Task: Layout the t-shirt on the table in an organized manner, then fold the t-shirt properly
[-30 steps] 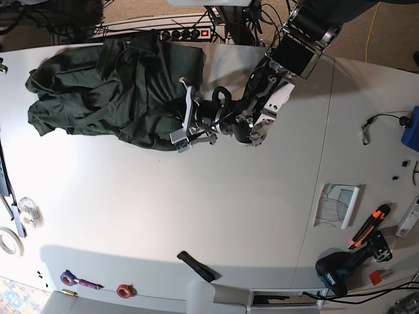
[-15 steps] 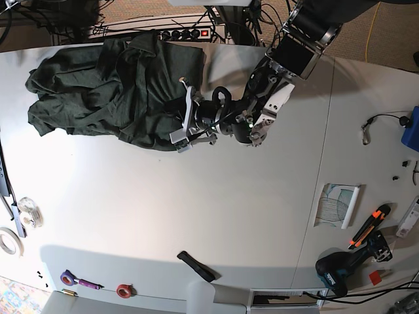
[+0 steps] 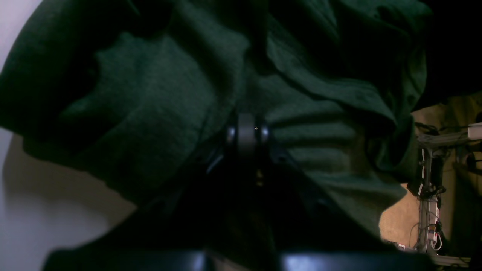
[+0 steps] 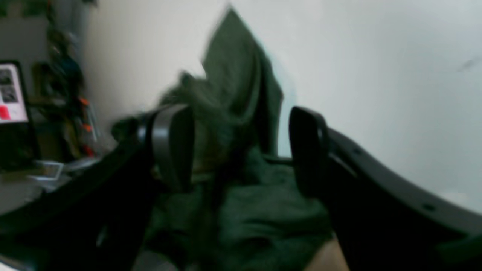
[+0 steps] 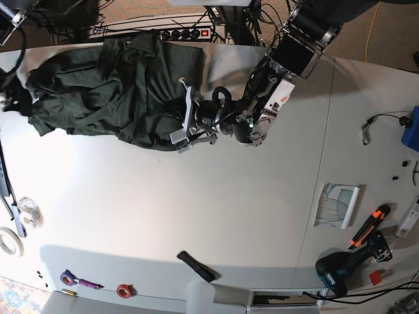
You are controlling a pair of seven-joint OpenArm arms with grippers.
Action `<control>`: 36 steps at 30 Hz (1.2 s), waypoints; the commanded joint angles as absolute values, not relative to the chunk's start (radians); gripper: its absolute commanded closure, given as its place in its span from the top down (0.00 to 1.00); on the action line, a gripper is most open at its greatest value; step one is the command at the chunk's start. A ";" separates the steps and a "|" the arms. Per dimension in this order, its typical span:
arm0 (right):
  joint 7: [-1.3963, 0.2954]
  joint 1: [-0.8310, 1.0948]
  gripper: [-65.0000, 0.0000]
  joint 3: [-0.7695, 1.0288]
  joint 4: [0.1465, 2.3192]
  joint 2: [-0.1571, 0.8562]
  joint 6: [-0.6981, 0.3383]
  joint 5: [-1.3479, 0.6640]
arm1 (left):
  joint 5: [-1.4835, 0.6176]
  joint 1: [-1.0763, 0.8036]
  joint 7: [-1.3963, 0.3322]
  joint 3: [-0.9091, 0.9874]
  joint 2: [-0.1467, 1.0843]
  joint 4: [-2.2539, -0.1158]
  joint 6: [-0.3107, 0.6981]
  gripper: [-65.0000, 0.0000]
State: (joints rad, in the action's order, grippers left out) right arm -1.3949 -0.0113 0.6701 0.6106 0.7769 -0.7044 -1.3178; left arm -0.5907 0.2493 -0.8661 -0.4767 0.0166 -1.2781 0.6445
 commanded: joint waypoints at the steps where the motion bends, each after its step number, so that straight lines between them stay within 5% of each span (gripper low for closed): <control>1: -1.356 -0.014 0.60 0.665 0.621 0.796 -0.698 -1.253 | -0.598 0.269 -0.855 -0.475 0.008 -1.293 0.648 0.00; 18: -1.396 -0.014 0.59 0.665 0.622 0.664 -0.698 -1.305 | -0.598 0.269 -0.852 -0.475 0.008 -1.293 0.648 0.00; 20: -1.396 -0.014 0.47 0.665 0.622 0.664 -0.698 -1.305 | -0.598 0.269 -0.849 -0.475 0.009 -1.293 0.648 0.00; 23: -1.396 -0.014 0.00 0.665 0.622 0.664 -0.698 -1.306 | -0.617 0.287 -0.838 -0.475 0.008 -1.294 0.648 0.00; 33: -1.396 -0.014 0.00 0.669 0.713 0.665 -0.698 -1.484 | -1.085 0.383 -1.095 -0.261 0.008 -1.301 0.698 0.00; 36: -1.396 -0.013 0.00 0.669 0.792 0.658 -0.698 -1.484 | -1.143 0.380 -1.200 -0.147 0.010 -1.301 0.698 0.07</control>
State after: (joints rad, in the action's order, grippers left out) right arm -1.4033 -0.0048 0.6651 0.7765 0.6228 -0.6952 -1.4517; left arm -1.1130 0.3584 -1.2129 -0.1452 0.0143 -1.2850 0.6937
